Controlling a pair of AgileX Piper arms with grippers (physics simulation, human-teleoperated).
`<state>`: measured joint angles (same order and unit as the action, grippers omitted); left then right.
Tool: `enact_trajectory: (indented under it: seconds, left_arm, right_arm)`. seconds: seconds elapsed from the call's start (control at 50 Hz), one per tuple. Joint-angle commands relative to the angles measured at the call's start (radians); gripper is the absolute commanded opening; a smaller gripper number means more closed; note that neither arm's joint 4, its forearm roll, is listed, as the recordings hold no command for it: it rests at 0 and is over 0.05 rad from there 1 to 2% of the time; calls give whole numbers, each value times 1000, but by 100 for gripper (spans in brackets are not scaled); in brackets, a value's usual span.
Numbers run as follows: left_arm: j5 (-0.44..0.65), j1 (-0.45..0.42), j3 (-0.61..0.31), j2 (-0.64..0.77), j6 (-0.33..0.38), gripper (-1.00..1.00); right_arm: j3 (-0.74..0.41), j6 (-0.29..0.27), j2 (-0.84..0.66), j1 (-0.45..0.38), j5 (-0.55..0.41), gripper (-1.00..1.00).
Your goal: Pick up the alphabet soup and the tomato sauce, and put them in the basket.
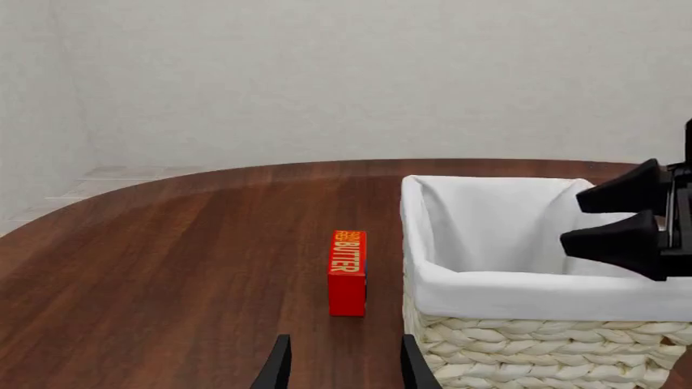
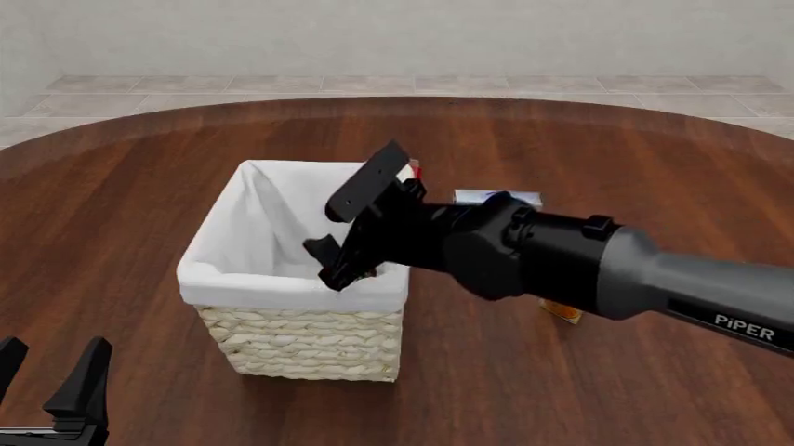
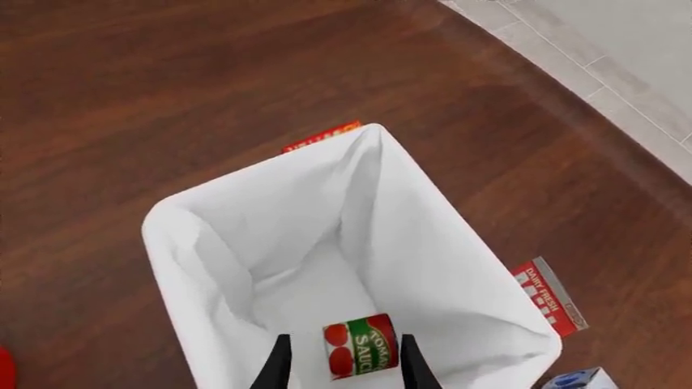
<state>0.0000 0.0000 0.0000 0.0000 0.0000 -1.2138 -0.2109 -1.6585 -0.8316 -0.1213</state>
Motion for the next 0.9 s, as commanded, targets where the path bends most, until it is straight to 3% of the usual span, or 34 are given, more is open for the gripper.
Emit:
enact_trajectory:
  seconds: [0.02, 0.54, 0.9]
  left_arm:
    - [0, 0, 0, 0, 0, 100]
    - [0, 0, 0, 0, 0, 100]
    - [0, 0, 0, 0, 0, 100]
  right_arm:
    - [-8, 10, 10, 0, -10, 100]
    - [-59, 23, 65, 15, -81, 100]
    - [-126, -15, 65, 65, -154, 100]
